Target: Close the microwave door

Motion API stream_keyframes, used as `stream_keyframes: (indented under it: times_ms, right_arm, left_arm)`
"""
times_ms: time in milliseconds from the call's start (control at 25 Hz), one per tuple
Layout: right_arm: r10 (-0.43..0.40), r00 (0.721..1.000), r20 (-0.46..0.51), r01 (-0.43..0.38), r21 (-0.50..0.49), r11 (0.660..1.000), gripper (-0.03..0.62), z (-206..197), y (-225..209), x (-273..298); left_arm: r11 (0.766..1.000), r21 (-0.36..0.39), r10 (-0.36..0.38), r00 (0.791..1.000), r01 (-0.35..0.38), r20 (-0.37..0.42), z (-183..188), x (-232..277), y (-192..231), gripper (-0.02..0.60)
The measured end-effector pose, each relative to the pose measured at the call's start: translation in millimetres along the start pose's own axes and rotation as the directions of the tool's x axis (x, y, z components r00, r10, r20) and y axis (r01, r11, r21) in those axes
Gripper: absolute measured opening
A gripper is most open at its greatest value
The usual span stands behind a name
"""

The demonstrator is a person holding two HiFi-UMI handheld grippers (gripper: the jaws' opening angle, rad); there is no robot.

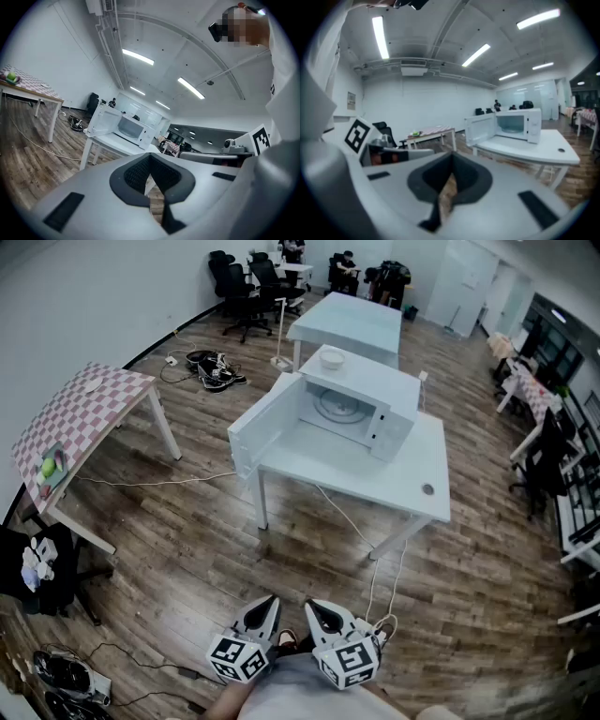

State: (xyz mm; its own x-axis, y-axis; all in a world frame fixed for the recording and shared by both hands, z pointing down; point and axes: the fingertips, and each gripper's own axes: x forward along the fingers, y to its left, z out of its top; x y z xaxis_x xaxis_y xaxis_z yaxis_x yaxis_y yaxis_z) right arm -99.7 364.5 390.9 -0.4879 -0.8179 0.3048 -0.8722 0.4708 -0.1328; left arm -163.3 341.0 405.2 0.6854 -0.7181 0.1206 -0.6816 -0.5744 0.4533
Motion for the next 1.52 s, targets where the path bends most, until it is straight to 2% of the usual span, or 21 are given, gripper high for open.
stream_keyframes:
  times_ms: [280,800,1160,1400,1520]
  right_arm:
    - [-0.003,1.0,-0.005,0.003,0.011,1.0,0.017,2,8,-8]
    - [0.009,1.0,-0.005,-0.009,0.028,1.0,0.017,10,-7,-8]
    - [0.072,0.997,0.035,-0.073,0.035,0.997,0.017,25,-20,3]
    - [0.119,0.992,0.027,-0.12,0.038,0.992,0.017,38,-38,21]
    - [0.133,0.991,0.023,-0.134,0.048,0.99,0.017,43,-49,31]
  left_arm:
    - [1.0,-0.022,0.015,1.0,-0.015,-0.012,-2,-17,-4,0.015]
    - [0.994,-0.105,0.029,1.0,-0.029,-0.007,1,-11,3,0.015]
    - [0.994,-0.085,0.064,0.998,-0.064,-0.004,21,9,10,0.015]
    - [0.993,-0.08,0.089,0.996,-0.09,-0.022,28,34,16,0.017]
    - [0.995,-0.028,0.096,0.995,-0.097,-0.04,31,52,17,0.017]
